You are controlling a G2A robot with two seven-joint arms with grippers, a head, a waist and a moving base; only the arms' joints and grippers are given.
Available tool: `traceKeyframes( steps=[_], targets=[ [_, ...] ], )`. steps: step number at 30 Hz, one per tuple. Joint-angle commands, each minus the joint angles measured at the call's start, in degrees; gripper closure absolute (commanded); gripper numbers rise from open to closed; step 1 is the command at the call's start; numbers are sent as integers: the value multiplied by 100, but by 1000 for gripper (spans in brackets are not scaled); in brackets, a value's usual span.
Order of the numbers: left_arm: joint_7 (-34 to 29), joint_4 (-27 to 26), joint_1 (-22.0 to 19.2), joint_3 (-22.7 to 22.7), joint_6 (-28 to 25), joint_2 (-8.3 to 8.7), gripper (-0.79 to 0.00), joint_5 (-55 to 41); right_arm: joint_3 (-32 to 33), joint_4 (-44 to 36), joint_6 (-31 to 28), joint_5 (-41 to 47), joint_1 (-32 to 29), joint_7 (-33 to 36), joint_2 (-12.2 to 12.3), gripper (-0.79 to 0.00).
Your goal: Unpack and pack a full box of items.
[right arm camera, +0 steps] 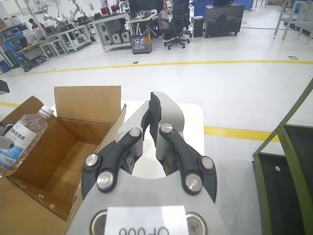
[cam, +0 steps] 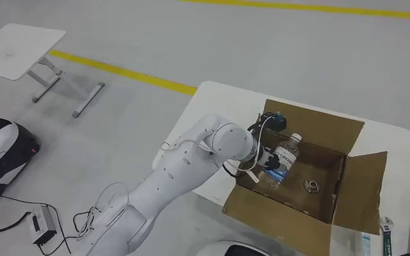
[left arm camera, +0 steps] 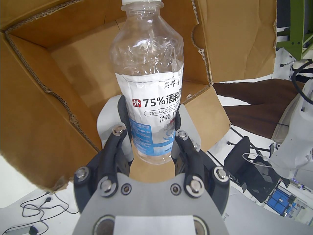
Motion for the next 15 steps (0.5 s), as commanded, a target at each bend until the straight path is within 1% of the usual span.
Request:
traceKeyframes(
  steps=[1,10,15],
  targets=[
    [11,201,-105,126,202,-39,0,-33,0,0,0,0,0,0,0,0],
    [-217,942,-574,799,931,-240,0,-73,0,0,0,0,0,0,0,0],
    [-161,1305,-691,1079,1030,-315,0,-104,0,0,0,0,0,0,0,0]
  ],
)
